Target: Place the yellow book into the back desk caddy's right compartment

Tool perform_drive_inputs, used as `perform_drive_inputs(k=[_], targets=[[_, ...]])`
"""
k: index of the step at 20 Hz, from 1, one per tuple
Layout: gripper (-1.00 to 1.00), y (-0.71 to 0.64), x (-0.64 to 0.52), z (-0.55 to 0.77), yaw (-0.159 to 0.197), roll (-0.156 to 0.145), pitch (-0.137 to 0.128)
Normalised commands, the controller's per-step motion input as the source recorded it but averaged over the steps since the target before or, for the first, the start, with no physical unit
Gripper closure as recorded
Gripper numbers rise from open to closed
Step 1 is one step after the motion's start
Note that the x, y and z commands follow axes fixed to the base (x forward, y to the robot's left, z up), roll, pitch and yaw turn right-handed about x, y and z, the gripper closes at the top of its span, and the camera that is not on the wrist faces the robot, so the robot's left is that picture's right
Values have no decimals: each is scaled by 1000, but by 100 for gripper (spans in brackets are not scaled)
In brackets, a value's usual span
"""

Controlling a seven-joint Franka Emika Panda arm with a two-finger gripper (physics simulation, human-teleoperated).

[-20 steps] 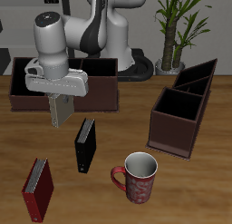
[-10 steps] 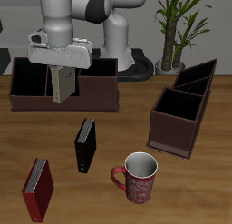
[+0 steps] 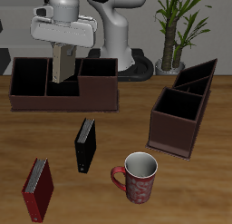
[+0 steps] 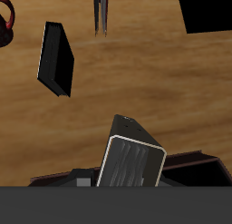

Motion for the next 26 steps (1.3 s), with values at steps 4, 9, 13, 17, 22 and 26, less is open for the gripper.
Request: perform_drive_inputs(k=[4,9,13,17,22,26], targets=[[100,80,-257,433,15,-22,-41],[100,132,-343,359,24,-11,-35],[100,19,-290,140,13,-39,-7],[100,17,-182,10,2,-26,12],[100,205,-418,16,-3,-21,25],[100,156,-320,11,22,0,24]])
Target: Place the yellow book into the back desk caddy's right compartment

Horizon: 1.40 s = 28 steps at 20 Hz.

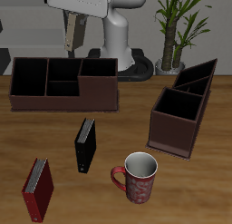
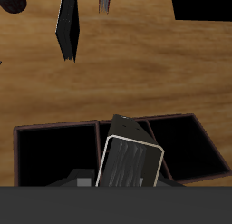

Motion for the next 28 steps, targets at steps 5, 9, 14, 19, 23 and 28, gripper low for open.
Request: perform_drive_inputs(k=[5,9,14,19,23,28], targets=[[100,341,-447,163,29,54,0],[100,235,-206,187,28,35,-16],[100,136,16,131,18,0,-7],[100,170,78,11,-2,13,21],[100,338,61,-99,12,42,41],[100,242,66,-76,14,40,19]])
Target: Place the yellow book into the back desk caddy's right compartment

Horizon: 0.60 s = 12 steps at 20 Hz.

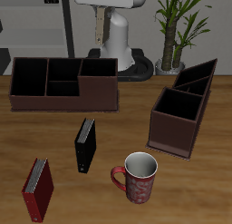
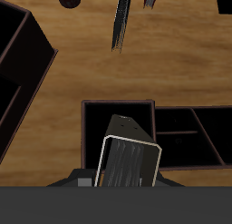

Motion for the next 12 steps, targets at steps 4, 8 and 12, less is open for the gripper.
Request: perform_drive_inputs(k=[4,8,12], targets=[[100,3,103,-123,20,5,10],[100,-122,167,-202,-4,-12,18],[100,-44,132,-196,-20,-8,24]])
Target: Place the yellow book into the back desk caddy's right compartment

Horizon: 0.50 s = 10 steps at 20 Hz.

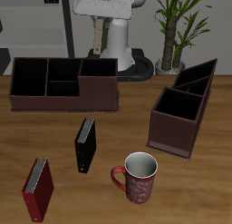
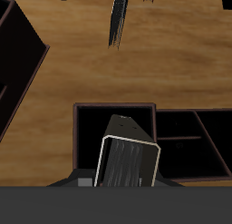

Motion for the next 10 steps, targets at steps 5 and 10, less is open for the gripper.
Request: perform_drive_inputs(k=[5,10], targets=[[100,106,68,-270,0,41,29],[100,115,40,-127,-1,16,26]])
